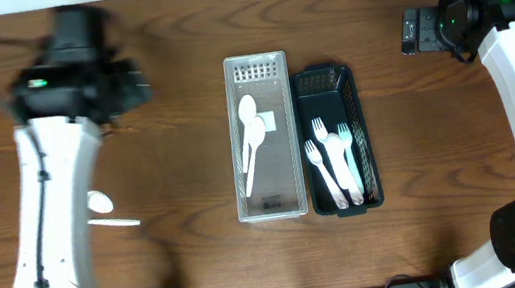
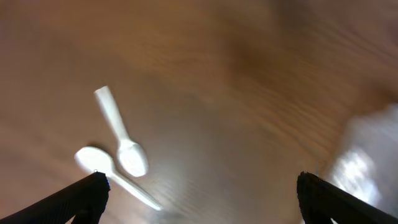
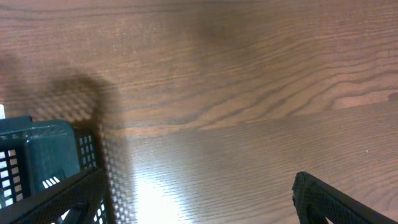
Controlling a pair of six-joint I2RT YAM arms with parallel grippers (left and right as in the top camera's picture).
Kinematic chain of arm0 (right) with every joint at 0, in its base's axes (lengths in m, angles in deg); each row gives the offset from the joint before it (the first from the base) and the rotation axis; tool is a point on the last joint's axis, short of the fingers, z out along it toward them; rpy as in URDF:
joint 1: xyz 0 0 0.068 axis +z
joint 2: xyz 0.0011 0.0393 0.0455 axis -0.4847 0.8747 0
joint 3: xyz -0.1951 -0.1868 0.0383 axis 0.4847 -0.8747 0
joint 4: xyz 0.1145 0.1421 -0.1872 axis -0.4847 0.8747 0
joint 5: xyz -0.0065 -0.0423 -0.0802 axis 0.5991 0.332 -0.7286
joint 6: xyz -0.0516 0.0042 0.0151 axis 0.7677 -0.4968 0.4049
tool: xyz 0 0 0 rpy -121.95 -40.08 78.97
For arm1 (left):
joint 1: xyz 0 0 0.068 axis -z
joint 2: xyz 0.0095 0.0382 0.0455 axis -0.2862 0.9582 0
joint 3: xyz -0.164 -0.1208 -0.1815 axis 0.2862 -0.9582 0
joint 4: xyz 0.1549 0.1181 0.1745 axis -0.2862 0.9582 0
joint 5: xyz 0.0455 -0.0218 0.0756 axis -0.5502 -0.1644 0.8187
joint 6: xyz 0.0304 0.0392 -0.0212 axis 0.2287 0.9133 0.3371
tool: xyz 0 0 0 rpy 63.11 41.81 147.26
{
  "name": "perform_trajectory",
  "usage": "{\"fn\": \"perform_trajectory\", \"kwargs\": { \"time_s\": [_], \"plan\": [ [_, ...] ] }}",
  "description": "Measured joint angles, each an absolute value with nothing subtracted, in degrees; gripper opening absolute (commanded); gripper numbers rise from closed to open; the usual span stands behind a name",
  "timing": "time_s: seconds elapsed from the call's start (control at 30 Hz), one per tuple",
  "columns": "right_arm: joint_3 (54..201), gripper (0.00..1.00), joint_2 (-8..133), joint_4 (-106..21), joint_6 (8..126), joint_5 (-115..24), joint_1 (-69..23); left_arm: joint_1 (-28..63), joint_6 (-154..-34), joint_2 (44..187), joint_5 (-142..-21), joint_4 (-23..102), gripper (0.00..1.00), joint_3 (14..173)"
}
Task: Pack container
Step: 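Carry the spoon into the white tray and release, then move left gripper down to the third white spoon and grasp it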
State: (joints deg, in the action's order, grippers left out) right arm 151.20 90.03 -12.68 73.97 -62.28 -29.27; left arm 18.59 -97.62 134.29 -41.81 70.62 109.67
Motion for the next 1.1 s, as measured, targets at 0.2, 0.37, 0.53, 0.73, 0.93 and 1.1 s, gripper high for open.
{"fn": "perform_trajectory", "kwargs": {
  "time_s": [0.2, 0.37, 0.53, 0.73, 0.93, 1.1],
  "plan": [
    [151.2, 0.99, 90.03, -12.33, 73.97, -62.28, -29.27, 1.34, -104.22, 136.04, -46.81, 68.13, 0.98, 105.06],
    [151.2, 0.99, 90.03, -12.35, 73.97, -62.28, -29.25, -7.77, -105.62, 138.97, -51.09, 64.96, 0.98, 99.18],
    [151.2, 0.99, 90.03, -12.72, 73.97, -62.28, -29.25, -9.52, -105.18, 143.58, -53.52, 61.27, 0.98, 94.06],
    [151.2, 0.99, 90.03, -12.52, 73.97, -62.28, -29.25, -9.41, -103.15, 148.9, -55.93, 53.18, 0.98, 88.21],
    [151.2, 0.99, 90.03, -12.33, 74.36, -62.3, -29.25, -9.41, -101.23, 152.74, -57.52, 50.06, 0.98, 87.13],
    [151.2, 0.99, 90.03, -12.33, 74.43, -62.28, -29.25, -9.41, -99.72, 154.75, -58.0, 48.44, 0.98, 87.13]
  ]
}}
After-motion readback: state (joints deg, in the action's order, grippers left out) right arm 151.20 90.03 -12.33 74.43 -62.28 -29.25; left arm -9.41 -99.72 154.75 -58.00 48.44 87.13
